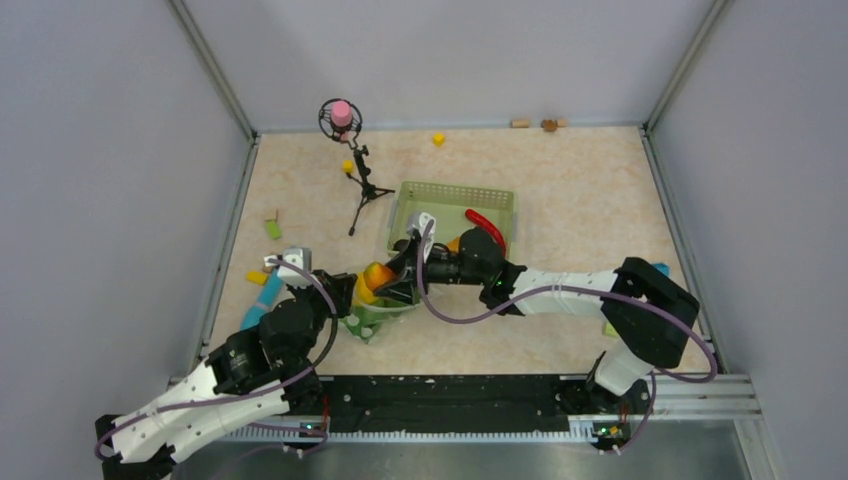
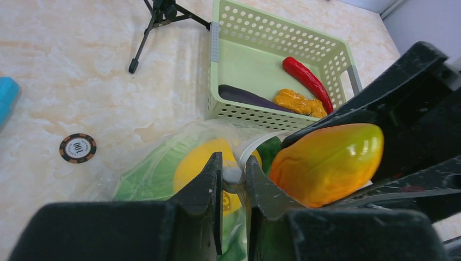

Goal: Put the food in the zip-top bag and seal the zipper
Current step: Place the fake fruit in the zipper food storage bag.

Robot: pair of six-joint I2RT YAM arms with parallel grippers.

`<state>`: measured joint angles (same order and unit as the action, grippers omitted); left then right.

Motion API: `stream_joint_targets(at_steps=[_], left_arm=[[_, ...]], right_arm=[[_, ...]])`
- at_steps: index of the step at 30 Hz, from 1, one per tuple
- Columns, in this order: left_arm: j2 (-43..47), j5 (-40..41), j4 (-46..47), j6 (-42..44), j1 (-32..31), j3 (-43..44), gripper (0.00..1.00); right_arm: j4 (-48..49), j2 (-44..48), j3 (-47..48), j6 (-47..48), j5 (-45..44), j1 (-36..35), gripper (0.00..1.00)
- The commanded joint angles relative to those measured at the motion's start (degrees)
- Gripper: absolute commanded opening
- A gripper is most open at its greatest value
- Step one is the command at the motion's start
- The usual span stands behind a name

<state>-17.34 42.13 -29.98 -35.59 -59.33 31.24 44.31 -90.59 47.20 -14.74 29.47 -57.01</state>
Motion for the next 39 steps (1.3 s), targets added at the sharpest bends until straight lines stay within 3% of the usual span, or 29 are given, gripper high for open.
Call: stream_joint_targets(at_steps=[1,8,13,22,25,34,39], left_arm=[[0.80,-0.91,4.28,0.39,0.17,-0.48,0.00],[1.48,-0.75,4.06,0.14,0.14,-0.49,0.00],[2.38,-0.62,3.83,-0.17,0.18,-0.70,0.00],[4.88,-1.01,3.92,-0.29,0.10,-1.05,0.00],[5.43,-1.42,4.19,-0.17,0.10,-1.28,0.00],[6.76,-2.02,3.97,-0.50,0.12,-1.36,0.00],[7.77,-2.06,4.66,-0.27,0.13,-1.94,0.00]], right_arm=[[2.51,-2.14,1.22,-1.86,-1.18,-1.02,0.18],[-7.28,-2.03,1.94,-0.26,-4.51,-2.56,0.23],[-22.50,-1.33,4.63,4.25,-5.84,-4.91,0.23],[-45.49,-5.40,13.79,7.83,-22.33,-9.44,0.32],[-47.05,-5.54,14.36,6.83,-24.23,-9.53,0.45],[-50.55,-3.96,14.47,4.68,-35.87,-9.54,0.53],[-49.79,-4.19,14.39,5.00,-32.23,-9.56,0.68]])
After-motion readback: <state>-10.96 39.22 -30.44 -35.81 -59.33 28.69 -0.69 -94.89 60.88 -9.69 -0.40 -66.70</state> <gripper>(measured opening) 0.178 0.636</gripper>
